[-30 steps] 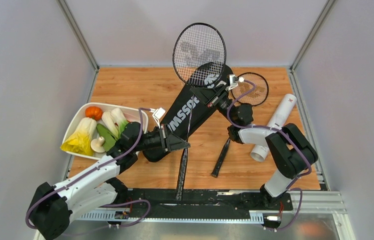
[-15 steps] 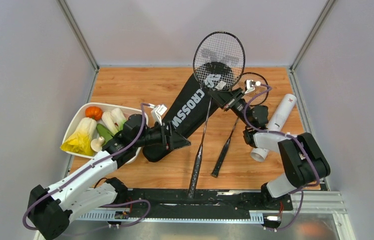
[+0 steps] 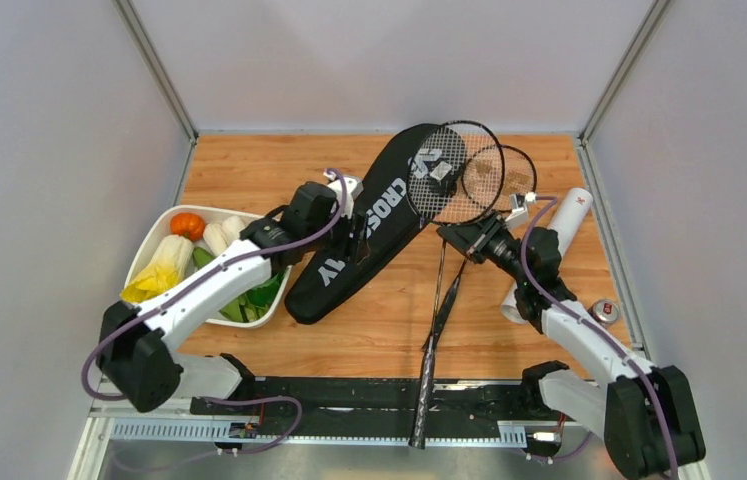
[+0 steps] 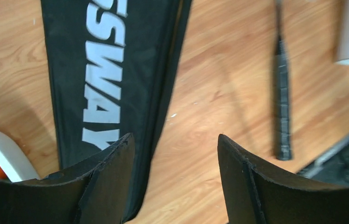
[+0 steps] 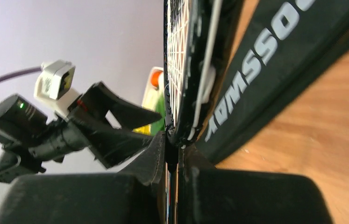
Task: Pack up the badminton gear
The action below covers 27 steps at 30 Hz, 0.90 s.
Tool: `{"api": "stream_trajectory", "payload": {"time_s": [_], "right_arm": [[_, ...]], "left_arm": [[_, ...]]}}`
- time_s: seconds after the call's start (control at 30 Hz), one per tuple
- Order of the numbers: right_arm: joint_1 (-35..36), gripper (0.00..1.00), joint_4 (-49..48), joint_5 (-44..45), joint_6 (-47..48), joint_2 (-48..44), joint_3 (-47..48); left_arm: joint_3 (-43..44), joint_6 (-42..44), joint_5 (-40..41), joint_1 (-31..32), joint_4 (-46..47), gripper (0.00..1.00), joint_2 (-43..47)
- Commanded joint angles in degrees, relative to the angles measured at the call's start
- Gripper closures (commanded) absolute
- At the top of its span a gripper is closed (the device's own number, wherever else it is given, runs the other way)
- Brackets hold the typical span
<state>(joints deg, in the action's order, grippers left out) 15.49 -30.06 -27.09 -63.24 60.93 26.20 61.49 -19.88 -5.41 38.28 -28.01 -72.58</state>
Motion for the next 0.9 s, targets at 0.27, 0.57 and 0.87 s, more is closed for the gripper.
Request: {"api": "stream_trajectory", "payload": {"time_s": [0.27,0.57,0.87], "right_arm": [[-1.44,1.0,8.52,-0.41,2.72,-11.97,-7.77],[-1.61,1.0,5.93,-1.81,2.28,-12.33,-8.95],[-1.78,1.0,4.85,-2.26,1.97,-12.18,-9.43]], "left_arm": [[-0.14,6.38,13.86,1.24,4.72,0.34,-17.85],[-6.2,6.32,13.24,2.32,12.16,0.37,-22.37],[-7.16,6.09,12.58,4.15,14.29,0.37,-24.45]]}}
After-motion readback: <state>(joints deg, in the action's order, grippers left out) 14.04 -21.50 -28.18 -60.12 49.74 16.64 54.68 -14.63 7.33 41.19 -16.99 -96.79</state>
